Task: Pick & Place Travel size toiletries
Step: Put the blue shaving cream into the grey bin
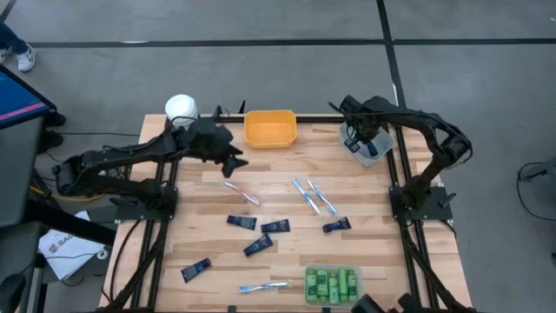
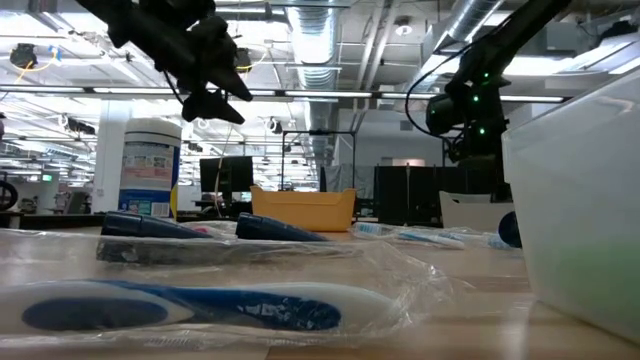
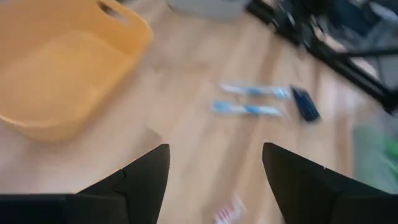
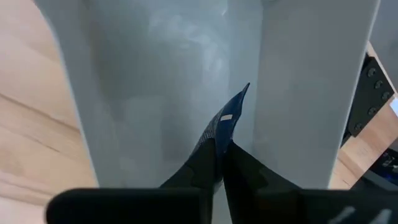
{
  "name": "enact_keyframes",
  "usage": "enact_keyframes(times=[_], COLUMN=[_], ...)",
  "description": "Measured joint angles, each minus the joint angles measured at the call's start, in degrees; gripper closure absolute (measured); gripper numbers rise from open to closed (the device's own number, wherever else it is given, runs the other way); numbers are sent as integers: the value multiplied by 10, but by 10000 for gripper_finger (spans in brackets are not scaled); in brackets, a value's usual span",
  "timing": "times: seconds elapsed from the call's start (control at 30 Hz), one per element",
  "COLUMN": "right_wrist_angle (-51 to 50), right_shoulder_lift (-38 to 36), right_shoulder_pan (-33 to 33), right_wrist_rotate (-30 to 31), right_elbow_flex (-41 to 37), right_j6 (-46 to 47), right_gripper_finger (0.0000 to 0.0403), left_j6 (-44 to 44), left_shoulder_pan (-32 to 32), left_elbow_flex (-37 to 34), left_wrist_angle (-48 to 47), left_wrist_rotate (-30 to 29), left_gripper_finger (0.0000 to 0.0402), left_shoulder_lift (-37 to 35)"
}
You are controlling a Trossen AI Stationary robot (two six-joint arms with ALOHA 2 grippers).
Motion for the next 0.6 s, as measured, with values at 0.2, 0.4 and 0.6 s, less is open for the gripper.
enact_keyframes(times=[0.2, 0.4, 0.6], right_wrist_angle=[-1, 0, 3], right_shoulder_lift=[0, -3, -39], right_shoulder_pan=[0, 0, 6], right_wrist_rotate=[-1, -9, -10], right_elbow_flex=[0, 0, 0], right_j6=[-13, -15, -5], right_gripper_finger=[308, 214, 165], left_j6=[43, 40, 62], left_shoulder_pan=[-57, -124, -207], left_elbow_flex=[0, 0, 0], left_wrist_angle=[-49, -98, -148], left_wrist_rotate=[32, 31, -25], left_gripper_finger=[142, 122, 117], left_shoulder_lift=[0, 0, 0])
